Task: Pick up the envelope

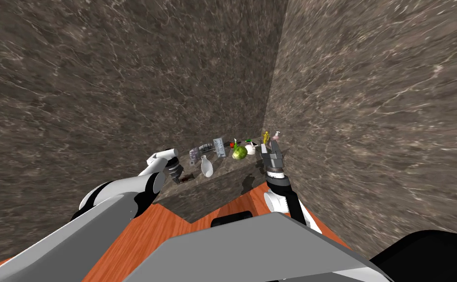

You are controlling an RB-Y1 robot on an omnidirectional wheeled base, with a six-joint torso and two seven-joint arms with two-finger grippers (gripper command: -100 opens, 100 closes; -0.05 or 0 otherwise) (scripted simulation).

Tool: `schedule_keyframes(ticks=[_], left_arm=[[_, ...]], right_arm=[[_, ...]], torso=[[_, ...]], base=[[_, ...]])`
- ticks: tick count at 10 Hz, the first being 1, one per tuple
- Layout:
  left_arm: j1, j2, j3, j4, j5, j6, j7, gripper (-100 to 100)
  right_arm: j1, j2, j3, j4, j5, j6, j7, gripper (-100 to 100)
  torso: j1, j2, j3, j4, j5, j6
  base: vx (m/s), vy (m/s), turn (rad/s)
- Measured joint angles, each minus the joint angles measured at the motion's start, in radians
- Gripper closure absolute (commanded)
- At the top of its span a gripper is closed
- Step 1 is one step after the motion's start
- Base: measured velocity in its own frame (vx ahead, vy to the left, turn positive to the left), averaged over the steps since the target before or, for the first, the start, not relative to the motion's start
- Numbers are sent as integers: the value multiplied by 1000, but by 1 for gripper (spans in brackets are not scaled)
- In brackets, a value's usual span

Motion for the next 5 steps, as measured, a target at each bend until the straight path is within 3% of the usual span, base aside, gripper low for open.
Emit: schedule_keyframes(ticks=[1, 3, 4, 5], left_arm=[[1, -20, -7, -12, 1, 1, 25, -100], [-25, -50, -25, 20, 0, -17, 74, -100], [-17, -61, -29, -5, 2, -10, 103, -100], [-46, -80, -41, 36, 0, -25, 128, -100]], right_arm=[[0, 0, 0, 0, 0, 0, 0, 0], [0, 0, 0, 0, 0, 0, 0, 0], [0, 0, 0, 0, 0, 0, 0, 0], [0, 0, 0, 0, 0, 0, 0, 0]], torso=[[5, 1, 1, 0, 1, 1], [11, 4, 2, 1, 3, 0], [12, 4, 2, 1, 3, -1], [13, 4, 2, 1, 3, 0]], base=[[-40, 142, -119], [-57, 181, -125], [-52, 192, -145], [-43, 136, -88]])
